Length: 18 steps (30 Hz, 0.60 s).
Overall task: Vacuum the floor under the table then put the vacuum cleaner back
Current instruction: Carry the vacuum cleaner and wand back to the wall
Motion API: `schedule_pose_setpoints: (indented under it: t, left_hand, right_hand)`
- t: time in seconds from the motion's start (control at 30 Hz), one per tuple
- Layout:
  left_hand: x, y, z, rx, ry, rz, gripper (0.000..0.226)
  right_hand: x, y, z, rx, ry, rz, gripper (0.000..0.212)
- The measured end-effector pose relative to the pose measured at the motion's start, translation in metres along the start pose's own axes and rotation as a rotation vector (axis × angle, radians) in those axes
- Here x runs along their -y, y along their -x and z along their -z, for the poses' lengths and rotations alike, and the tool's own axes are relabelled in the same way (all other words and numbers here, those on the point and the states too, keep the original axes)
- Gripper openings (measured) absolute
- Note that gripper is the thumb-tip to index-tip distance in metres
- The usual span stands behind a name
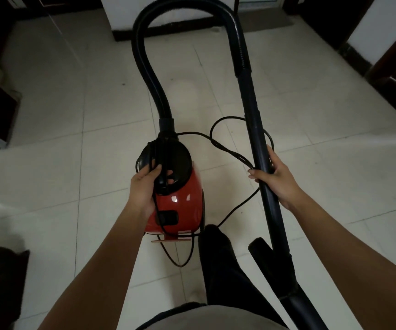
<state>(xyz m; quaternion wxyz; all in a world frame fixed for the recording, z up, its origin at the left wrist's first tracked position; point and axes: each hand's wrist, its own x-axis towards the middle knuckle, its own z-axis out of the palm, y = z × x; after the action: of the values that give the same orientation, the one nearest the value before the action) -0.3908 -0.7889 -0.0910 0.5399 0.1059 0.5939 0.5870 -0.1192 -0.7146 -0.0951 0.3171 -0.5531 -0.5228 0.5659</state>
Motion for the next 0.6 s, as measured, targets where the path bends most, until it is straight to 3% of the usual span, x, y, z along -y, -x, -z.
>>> schedule_pose_setpoints:
  t: [0.3, 0.6]
  left_hand:
    - [-0.061, -0.143, -0.068, -0.1, 0.034, -0.021, 0.031]
    - [-0.136, -0.266, -0.119, -0.119, 0.05, -0.066, 0.021]
  right_hand:
    - [0.05, -0.185, 0.007, 0.1, 0.083, -0.007, 0.075]
    - [0.108, -0.33, -0.01, 0.151, 0.075, 0.026, 0.073]
